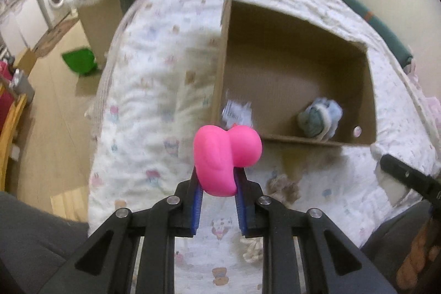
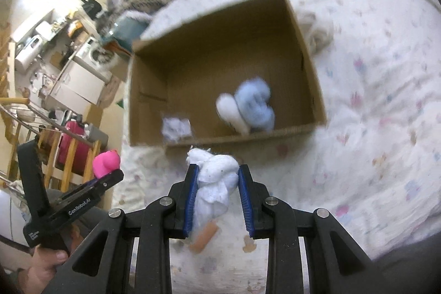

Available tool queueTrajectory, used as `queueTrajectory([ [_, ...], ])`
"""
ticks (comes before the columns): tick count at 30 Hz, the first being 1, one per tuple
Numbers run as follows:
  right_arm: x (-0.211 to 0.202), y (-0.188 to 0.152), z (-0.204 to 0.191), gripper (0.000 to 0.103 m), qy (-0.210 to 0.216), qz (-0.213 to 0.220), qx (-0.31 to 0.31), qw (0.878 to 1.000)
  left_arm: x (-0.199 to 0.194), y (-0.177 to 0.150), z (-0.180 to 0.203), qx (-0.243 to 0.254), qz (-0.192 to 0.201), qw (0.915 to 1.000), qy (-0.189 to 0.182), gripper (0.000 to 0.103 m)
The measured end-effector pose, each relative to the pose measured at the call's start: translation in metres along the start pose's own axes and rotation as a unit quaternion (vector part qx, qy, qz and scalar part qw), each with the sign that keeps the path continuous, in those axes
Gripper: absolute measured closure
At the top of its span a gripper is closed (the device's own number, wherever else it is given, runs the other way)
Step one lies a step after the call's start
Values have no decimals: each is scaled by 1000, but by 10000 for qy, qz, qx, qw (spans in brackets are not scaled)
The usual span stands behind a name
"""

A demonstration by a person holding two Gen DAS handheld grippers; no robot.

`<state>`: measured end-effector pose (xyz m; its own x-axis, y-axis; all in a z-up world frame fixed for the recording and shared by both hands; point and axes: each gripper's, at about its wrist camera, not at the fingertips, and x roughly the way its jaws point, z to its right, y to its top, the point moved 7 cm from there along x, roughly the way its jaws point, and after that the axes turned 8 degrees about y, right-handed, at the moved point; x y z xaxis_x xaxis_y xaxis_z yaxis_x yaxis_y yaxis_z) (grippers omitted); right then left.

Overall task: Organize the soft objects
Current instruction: 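Carry the duck and socks into the box and open both grippers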

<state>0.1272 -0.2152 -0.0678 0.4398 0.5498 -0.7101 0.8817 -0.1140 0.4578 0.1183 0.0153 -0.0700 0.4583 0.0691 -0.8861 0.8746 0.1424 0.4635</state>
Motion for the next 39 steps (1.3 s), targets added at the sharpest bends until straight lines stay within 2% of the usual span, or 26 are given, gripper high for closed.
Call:
queueTrajectory([
  [4, -12, 22, -4, 73, 48, 282, -84, 9996, -11, 18, 10, 243, 301, 9993, 11, 84],
  [9, -12, 46, -1, 73, -210, 473, -374, 9980, -8, 45, 24, 437, 450, 9980, 14, 84],
  [18, 14, 76, 23, 73, -483, 455, -351, 9972, 17, 77, 52, 779, 546, 9954, 74, 84],
  [29, 53, 61, 56, 73, -862, 76, -128, 9962, 65, 63, 56, 900, 317, 9953, 147, 84],
  [39, 64, 49, 60, 73, -1032, -206, -132, 9944, 73, 56, 52, 849, 178, 9961, 158, 84],
])
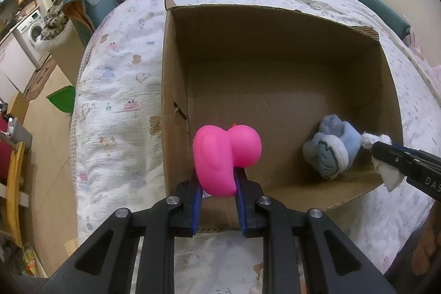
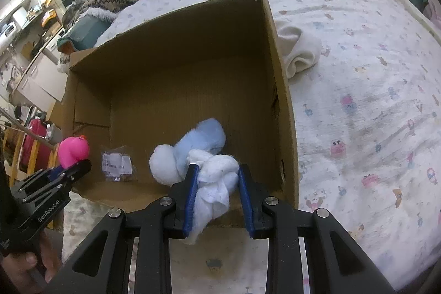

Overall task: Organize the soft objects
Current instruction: 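Carry the duck and socks into the box and open both grippers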

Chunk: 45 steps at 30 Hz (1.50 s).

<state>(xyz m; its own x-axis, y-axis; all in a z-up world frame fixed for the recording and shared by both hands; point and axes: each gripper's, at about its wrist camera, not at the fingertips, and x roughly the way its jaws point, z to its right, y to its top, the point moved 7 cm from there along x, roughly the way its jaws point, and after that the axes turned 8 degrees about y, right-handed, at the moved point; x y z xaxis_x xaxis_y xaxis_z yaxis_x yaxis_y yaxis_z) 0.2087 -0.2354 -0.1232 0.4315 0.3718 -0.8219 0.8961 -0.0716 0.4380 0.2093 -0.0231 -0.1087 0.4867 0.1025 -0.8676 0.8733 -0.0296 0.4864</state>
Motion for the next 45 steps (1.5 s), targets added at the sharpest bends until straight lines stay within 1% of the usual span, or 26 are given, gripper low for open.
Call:
queueTrajectory([
  [8, 0, 0, 2, 73, 92, 22, 111, 9999, 0, -1, 0, -79, -51, 9999, -89, 84],
  [16, -3, 2, -2, 72, 191, 73, 49, 9998, -1, -1, 1, -128, -89, 9997, -175, 82],
  [17, -4, 3, -2, 72, 222, 93, 59, 9997, -1, -2, 0, -135, -93, 9997, -195, 78],
  [18, -6, 4, -2, 72, 241, 116, 68, 9996, -1, -2, 0, -129, -67, 9997, -199, 70],
  [19, -7, 5, -3, 71, 267, 145, 78, 9995, -2, -2, 0, -123, -20, 9998, -179, 65],
  [20, -8, 5, -3, 68, 305, 167, 88, 9994, -4, -2, 0, -124, 36, 9998, -176, 59],
  [21, -9, 6, -4, 60, 370, 195, 97, 9991, -5, -2, 0, -132, 48, 9998, -171, 54],
  [22, -12, 7, -5, 44, 421, 257, 106, 9987, -7, -1, 1, -132, 70, 9997, -200, 50],
  [23, -15, 9, -5, 37, 437, 349, 114, 9984, -9, 0, 2, -124, 127, 9995, -248, 46],
  [24, -19, 11, -6, 30, 443, 460, 112, 9979, -11, 1, 2, -126, 178, 9995, -249, 43],
  [27, -24, 15, -6, 29, 450, 554, 106, 9974, -15, 4, 2, -194, 238, 9992, -262, 37],
  [32, -22, 15, -4, 29, 491, 474, 215, 9974, -16, 5, 2, -305, 197, 9989, -309, 37],
  [39, -26, 13, -6, 29, 439, 490, 141, 9977, -23, 3, -2, -273, 271, 9989, -278, 36],
  [45, -39, 0, -12, 29, 453, 448, 70, 9979, -39, -5, -14, -324, 295, 9988, -231, 36],
])
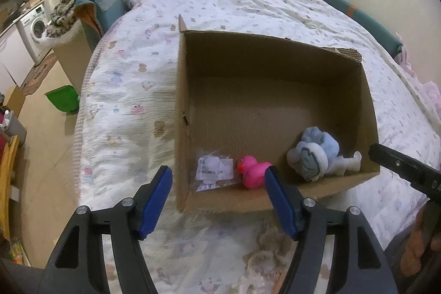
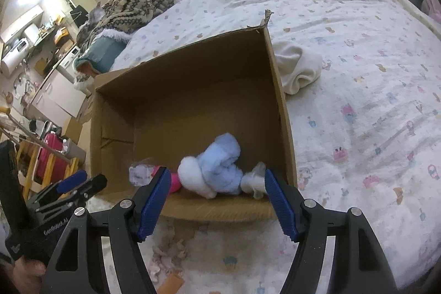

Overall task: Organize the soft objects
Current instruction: 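Carry the duck and socks into the box and open both grippers, then lower the left gripper onto the white crumpled socks and grasp them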

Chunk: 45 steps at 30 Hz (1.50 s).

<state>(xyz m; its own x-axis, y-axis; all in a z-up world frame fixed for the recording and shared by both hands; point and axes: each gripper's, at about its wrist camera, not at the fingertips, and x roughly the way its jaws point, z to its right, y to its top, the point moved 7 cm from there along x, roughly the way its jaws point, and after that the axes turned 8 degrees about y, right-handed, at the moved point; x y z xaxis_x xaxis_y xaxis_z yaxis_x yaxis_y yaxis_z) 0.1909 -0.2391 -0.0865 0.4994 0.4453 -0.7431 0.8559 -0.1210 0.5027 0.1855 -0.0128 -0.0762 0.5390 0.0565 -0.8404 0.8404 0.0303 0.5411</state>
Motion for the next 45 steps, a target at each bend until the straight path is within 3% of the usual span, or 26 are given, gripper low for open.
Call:
queueTrajectory([
  [7, -21, -31, -13, 29, 193, -78, 52, 9998, -28, -19, -14, -341, -106, 9991, -242, 36],
  [15, -35, -57, -20, 29, 322, -150, 168, 9992, -49, -42, -24, -171, 13, 9998, -37, 36],
  [23, -37, -59, -20, 29, 378, -93, 330, 9987, -49, -54, -32, -243, -65, 9997, -81, 36],
  [29, -22, -62, -22, 29, 310, -292, 223, 9988, -27, -72, -36, -752, -607, 9947, -354, 36],
  [33, -17, -67, -20, 29, 294, -399, 238, 9985, -18, -79, -31, -768, -812, 9930, -394, 36],
  [37, -10, -68, -19, 29, 246, -464, 287, 9982, -4, -103, -8, -455, -1415, 9866, -667, 36],
  [39, -6, -68, -19, 29, 209, -498, 286, 9981, 5, -120, 10, -240, -1856, 9776, -963, 36],
  [41, -2, -69, -19, 29, 184, -545, 266, 9980, 12, -137, 24, 23, -2154, 9712, -1016, 36],
  [44, 2, -71, -21, 29, 145, -635, 219, 9976, 20, -149, 35, 239, -2266, 9690, -951, 39],
  [45, 3, -72, -21, 29, 135, -661, 192, 9975, 21, -150, 38, 274, -2264, 9691, -941, 46],
])
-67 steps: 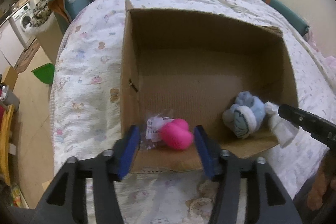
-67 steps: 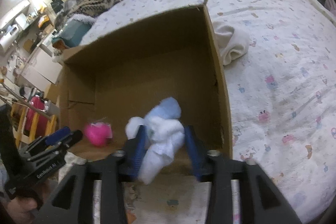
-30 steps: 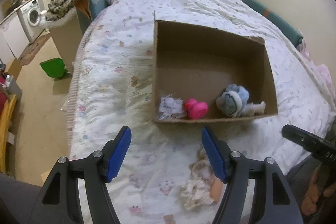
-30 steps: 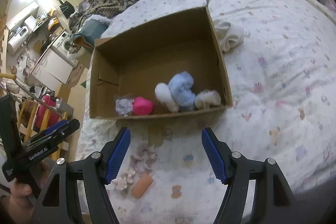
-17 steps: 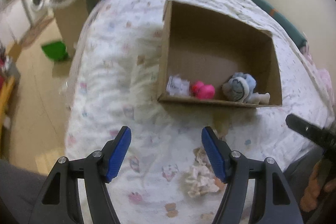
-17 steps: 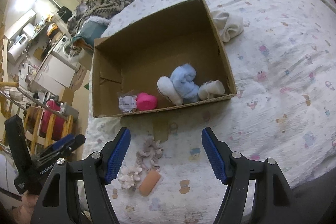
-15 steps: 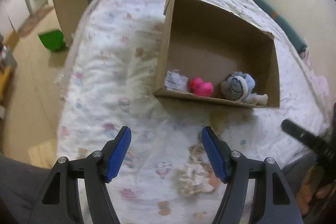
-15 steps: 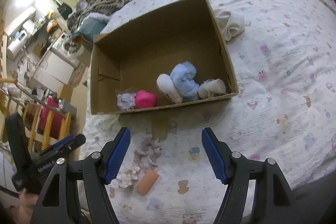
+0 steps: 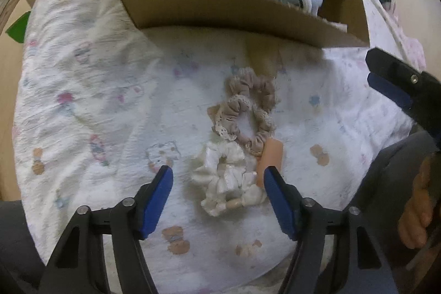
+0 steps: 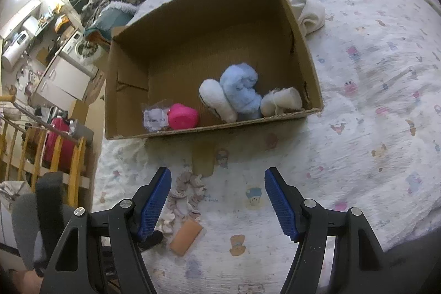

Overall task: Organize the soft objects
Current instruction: 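Lower the left gripper onto the white crumpled socks and grasp them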

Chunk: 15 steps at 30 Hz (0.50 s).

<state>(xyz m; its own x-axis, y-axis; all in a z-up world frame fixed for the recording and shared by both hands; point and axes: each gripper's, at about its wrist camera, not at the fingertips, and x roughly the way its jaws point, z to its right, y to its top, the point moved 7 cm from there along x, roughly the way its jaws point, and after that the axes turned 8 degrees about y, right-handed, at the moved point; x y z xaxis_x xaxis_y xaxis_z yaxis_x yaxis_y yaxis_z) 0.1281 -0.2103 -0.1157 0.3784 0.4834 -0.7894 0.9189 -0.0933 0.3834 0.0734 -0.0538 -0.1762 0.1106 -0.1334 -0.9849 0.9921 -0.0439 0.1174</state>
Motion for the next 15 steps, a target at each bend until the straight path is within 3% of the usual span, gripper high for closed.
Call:
queueTrajectory([
  [6, 2, -3, -2, 29, -62, -109, -121, 9998, 12, -3, 3, 59, -214, 9997, 55, 84],
  [11, 13, -14, -3, 29, 133, -465, 82, 9988, -7, -1, -4, 116, 74, 9997, 204, 87],
  [15, 28, -34, -13, 29, 209, -992, 109, 9948, -33, 4, -19, -186, 426, 9988, 171, 87],
])
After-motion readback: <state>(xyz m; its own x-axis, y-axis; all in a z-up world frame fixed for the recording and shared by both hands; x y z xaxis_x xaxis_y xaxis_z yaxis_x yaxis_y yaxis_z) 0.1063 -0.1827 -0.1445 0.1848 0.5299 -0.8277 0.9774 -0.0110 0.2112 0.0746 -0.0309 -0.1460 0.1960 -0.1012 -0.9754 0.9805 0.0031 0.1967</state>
